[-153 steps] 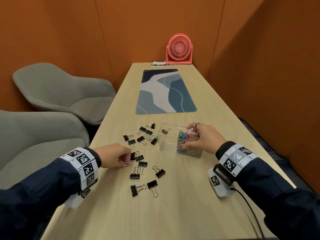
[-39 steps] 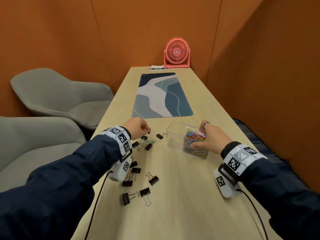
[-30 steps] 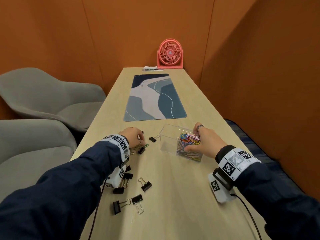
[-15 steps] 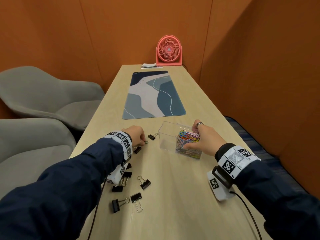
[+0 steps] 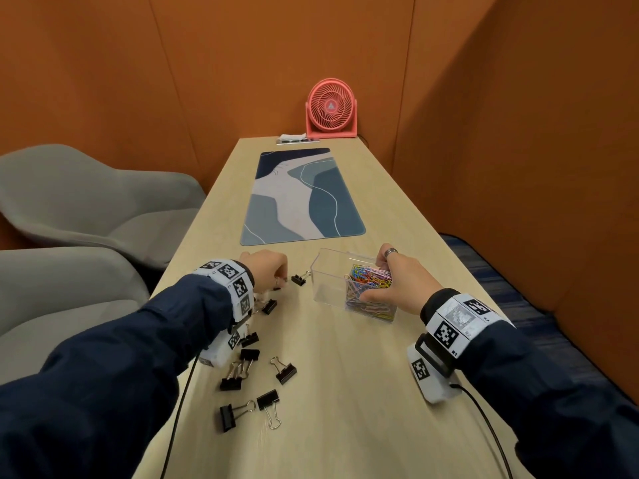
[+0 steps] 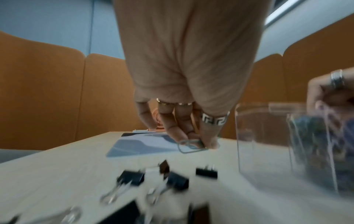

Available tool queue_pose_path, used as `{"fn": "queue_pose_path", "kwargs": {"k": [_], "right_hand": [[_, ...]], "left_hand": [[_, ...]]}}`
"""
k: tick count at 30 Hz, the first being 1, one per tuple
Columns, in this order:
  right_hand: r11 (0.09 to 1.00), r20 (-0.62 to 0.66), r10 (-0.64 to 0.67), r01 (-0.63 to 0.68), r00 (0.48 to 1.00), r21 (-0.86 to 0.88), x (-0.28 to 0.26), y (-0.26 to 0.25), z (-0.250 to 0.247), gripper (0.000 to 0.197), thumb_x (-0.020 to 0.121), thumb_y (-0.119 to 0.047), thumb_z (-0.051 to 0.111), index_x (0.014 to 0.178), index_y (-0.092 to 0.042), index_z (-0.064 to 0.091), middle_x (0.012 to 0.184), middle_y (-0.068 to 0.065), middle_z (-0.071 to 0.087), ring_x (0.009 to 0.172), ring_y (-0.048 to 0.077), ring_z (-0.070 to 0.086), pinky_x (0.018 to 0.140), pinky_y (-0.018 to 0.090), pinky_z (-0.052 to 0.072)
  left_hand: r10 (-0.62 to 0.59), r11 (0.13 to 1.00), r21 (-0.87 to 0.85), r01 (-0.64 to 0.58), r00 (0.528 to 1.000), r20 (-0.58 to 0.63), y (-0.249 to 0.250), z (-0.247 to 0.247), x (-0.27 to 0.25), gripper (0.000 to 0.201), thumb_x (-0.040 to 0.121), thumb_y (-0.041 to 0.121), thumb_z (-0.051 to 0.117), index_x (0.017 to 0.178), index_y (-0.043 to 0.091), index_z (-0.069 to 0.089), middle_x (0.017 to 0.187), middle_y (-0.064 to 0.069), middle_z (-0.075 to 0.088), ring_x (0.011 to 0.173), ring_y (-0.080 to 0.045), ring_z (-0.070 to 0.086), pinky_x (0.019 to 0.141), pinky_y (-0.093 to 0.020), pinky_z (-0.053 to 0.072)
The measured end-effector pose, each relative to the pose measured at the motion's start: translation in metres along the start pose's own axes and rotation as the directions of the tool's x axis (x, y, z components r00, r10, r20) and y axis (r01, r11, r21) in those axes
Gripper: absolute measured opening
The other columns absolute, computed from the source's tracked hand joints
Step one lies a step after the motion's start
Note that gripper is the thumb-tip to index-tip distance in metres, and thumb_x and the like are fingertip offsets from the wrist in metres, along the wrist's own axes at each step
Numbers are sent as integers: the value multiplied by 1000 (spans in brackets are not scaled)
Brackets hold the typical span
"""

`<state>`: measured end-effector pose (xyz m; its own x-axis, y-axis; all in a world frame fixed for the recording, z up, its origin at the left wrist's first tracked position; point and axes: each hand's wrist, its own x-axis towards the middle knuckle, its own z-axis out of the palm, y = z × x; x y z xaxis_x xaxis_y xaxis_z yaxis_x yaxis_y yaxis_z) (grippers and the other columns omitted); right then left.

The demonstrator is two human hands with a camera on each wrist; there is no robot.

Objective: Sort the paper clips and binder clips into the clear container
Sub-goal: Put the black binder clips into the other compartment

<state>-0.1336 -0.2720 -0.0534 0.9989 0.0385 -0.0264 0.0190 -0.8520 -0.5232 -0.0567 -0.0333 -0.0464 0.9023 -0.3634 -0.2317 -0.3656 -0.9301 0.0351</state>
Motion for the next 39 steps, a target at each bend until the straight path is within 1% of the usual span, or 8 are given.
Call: {"fn": "queue_pose_path", "kwargs": {"k": [3, 6, 11, 16, 21, 25, 33, 39], "right_hand": [[1000, 0, -4, 4, 1000, 4, 0, 1, 0, 53, 69, -38, 79, 94, -21, 35, 104, 6, 62, 91, 24, 58, 73, 31, 48], [1000, -7, -11, 11, 1000, 12, 1, 2, 1, 54, 68, -38, 79, 94, -21, 35, 104, 6, 62, 91, 24, 58, 71, 29, 45], [1000, -13, -18, 18, 1000, 21, 1, 2, 1, 55, 66, -38, 80, 94, -20, 35, 103, 5, 61, 91, 24, 57, 74, 33, 48], [1000, -4, -3, 3, 1000, 14, 3, 2, 2, 56, 66, -38, 80, 97, -20, 35, 101, 4, 59, 90, 24, 57, 73, 33, 49], [1000, -3, -12, 12, 1000, 20, 3, 3, 2, 57, 67, -37, 79, 97, -20, 35, 102, 6, 60, 91, 26, 57, 75, 35, 48], [1000, -5, -14, 15, 1000, 28, 3, 3, 3, 55, 68, -35, 79, 98, -20, 35, 103, 6, 60, 92, 26, 56, 73, 33, 46], [999, -8, -15, 16, 1000, 37, 3, 5, 3, 55, 68, -36, 79, 101, -18, 38, 102, 4, 58, 94, 25, 56, 74, 34, 48], [999, -8, -14, 15, 1000, 43, 3, 4, 3, 55, 68, -36, 79, 99, -20, 36, 108, 5, 59, 95, 25, 56, 75, 32, 47]], "left_hand": [[39, 964, -251, -82, 984, -174, 10, -27, -10, 10, 93, 19, 56, 99, 11, 55, 94, -2, 59, 80, -15, 52, 62, -18, 40], [105, 888, -407, -215, 956, -275, 38, -48, -18, 5, 93, 13, 55, 91, 12, 51, 80, 3, 57, 67, -7, 58, 56, -18, 47], [284, 919, -221, -325, 938, -200, 85, -50, -14, 18, 88, -4, 54, 91, 9, 67, 91, -7, 69, 70, -13, 60, 67, -26, 54], [295, 949, -76, -306, 947, -128, 103, -47, -5, 28, 85, -9, 53, 98, 4, 73, 96, -13, 72, 87, -20, 67, 77, -24, 50], [310, 950, -13, -313, 945, -100, 107, -50, -2, 25, 82, -9, 58, 96, 5, 73, 91, -12, 73, 86, -21, 68, 83, -29, 53], [326, 945, 11, -326, 941, -91, 110, -51, 0, 29, 81, -11, 55, 97, 7, 71, 85, -10, 73, 83, -20, 68, 81, -31, 54], [324, 940, -63, -335, 936, -138, 107, -60, -1, 14, 78, 1, 71, 88, 9, 74, 77, -1, 66, 73, -10, 58, 77, -26, 52], [341, 938, -47, -344, 938, -67, 112, -53, 0, 20, 80, -5, 64, 90, 8, 75, 92, -9, 73, 79, -15, 63, 81, -28, 53]]}}
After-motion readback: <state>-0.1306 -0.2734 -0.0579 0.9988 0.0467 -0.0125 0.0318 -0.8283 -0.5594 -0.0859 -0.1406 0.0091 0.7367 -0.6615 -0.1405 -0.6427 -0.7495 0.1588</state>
